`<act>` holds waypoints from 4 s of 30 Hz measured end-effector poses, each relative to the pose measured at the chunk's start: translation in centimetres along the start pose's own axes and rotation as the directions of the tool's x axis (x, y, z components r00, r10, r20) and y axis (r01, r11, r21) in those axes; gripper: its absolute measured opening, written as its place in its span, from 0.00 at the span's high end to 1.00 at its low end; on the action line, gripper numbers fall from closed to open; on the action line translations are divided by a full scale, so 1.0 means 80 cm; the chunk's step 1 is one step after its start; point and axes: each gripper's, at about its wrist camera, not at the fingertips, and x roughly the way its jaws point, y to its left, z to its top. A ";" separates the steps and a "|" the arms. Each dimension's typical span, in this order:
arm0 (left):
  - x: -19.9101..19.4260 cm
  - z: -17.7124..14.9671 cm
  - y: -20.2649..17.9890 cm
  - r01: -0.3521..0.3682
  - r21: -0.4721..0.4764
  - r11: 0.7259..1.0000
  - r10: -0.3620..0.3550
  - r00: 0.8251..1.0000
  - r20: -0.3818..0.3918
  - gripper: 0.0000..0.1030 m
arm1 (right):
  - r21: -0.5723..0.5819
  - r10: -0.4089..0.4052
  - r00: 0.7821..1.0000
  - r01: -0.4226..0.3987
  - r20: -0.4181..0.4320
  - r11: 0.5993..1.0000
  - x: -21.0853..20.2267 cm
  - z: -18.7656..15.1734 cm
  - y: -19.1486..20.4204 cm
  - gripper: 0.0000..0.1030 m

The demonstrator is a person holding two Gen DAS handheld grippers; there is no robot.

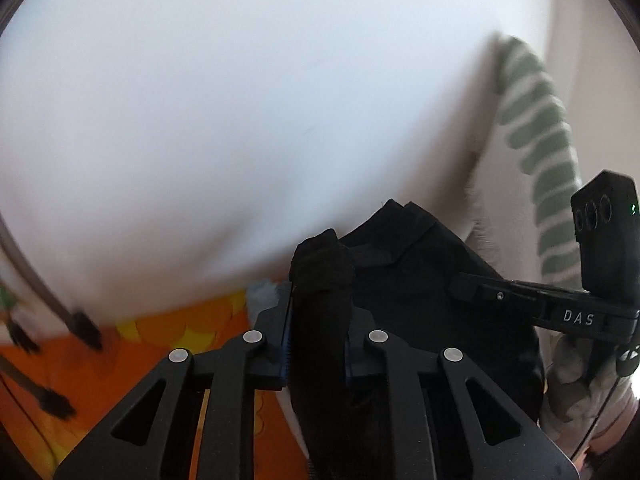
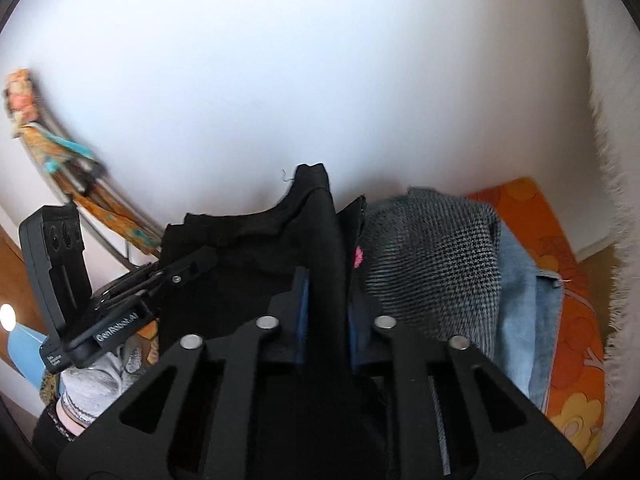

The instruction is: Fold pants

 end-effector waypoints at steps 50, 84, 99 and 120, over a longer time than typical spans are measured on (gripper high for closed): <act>-0.204 -0.061 -0.066 -0.091 0.050 0.995 0.091 0.996 0.005 0.51 | -0.047 -0.363 0.907 0.381 0.214 0.923 -0.213 -0.141 0.099 0.44; -0.397 -0.246 -0.148 -0.178 0.081 0.981 0.170 0.981 0.096 0.21 | -0.123 -0.425 0.787 0.524 0.447 0.843 -0.341 -0.343 0.267 0.00; -0.385 -0.251 -0.140 -0.201 0.069 0.977 0.196 0.978 0.073 0.21 | -0.151 -0.410 0.825 0.496 0.388 0.855 -0.301 -0.345 0.255 0.00; -0.395 -0.254 -0.146 -0.198 0.085 0.977 0.191 0.978 0.086 0.21 | -0.138 -0.412 0.830 0.490 0.377 0.861 -0.299 -0.345 0.250 0.00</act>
